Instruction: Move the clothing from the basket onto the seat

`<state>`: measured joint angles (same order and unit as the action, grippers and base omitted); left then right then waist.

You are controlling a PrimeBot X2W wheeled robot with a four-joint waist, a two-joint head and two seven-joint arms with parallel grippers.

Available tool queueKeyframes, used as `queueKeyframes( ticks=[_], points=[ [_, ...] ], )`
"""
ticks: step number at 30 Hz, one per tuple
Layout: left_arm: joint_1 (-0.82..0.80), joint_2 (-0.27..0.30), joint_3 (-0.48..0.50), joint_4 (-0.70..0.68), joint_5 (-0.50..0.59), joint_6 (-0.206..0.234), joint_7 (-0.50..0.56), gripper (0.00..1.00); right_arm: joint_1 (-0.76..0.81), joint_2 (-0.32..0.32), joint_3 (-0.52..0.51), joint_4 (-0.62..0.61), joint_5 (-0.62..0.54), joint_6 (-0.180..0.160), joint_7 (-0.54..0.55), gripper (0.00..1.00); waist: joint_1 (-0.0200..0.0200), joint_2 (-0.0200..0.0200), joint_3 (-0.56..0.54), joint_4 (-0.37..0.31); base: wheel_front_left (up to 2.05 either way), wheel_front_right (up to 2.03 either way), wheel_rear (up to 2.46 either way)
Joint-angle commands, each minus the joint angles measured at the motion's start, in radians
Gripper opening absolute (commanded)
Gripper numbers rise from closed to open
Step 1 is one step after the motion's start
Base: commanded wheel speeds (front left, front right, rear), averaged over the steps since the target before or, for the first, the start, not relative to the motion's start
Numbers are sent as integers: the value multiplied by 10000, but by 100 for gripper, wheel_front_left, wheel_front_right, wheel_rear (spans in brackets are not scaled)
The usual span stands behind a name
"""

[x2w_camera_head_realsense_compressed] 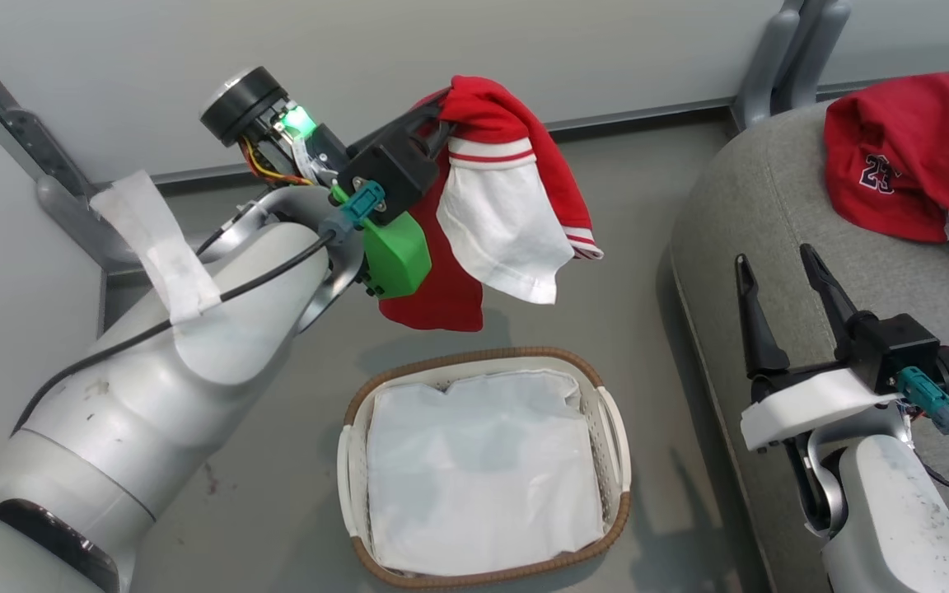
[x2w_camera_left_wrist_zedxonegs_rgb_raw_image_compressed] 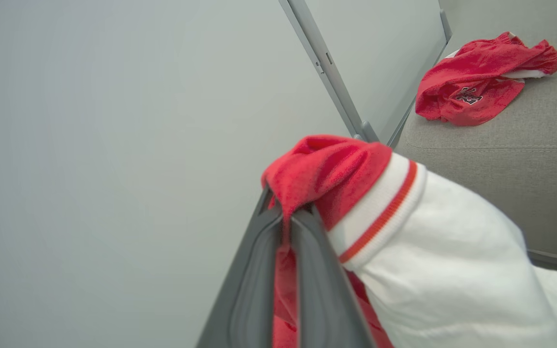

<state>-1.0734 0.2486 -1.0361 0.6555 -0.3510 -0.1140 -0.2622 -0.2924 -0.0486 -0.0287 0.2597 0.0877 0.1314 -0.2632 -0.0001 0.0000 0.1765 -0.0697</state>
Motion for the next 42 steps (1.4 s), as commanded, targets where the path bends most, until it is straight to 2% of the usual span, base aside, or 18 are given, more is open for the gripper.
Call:
queueKeyframes(
  ticks=[1, 18, 30, 35, 36, 37, 38, 40, 41, 42],
  points=[
    [-209, 150, 57, 78, -33, -17, -38, 0, 168, -38, 95, 36, -6, -14, -24, 100, 1, 0, -746, -12, 0, 0, 0],
    [-1154, 265, -93, 184, -311, -151, -37, 0, 64, -35, 2213, 466, 313, -14, -24, 100, 1, 0, -1553, 58, 0, 0, 0],
    [-1211, 29, -268, -664, -281, -162, -26, 0, -1733, -40, 3486, 1669, -16, -14, -24, 100, 1, 0, -1616, 437, 0, 0, 0],
    [-985, -72, -420, -957, -350, -167, -26, 0, -2246, -35, 3722, 2144, 156, -14, -24, 100, 1, 0, -1645, 629, 0, 0, 0],
    [-931, -83, -437, -1011, -371, -168, -25, 0, -2321, -35, 3731, 2192, 213, -14, -24, 85, 1, 0, -1652, 673, 0, 0, 0],
    [-878, -80, -440, -1051, -398, -168, -25, 0, -2357, -35, 3738, 2213, 246, -14, -24, 57, 1, 0, -1656, 700, 0, 0, 0],
    [-805, -62, -448, -1095, -423, -169, -25, 0, -2375, -37, 3745, 2231, 294, -14, -24, 36, 1, 0, -1661, 728, 0, 0, 0],
    [-698, -21, -443, -1159, -484, -170, -25, 0, -2389, -37, 3731, 2235, 319, -14, -24, 5, 1, 0, -1673, 773, 0, 0, 0],
    [-643, 3, -436, -1169, -509, -170, -25, 0, -2376, -35, 3720, 2222, 372, -14, -24, 0, 1, 0, -1676, 788, 0, 0, 0],
    [-563, 17, -430, -1187, -519, -171, -25, 0, -2344, -37, 3697, 2195, 397, -14, -24, 0, 1, 0, -1676, 805, 0, 0, 0]
  ],
)
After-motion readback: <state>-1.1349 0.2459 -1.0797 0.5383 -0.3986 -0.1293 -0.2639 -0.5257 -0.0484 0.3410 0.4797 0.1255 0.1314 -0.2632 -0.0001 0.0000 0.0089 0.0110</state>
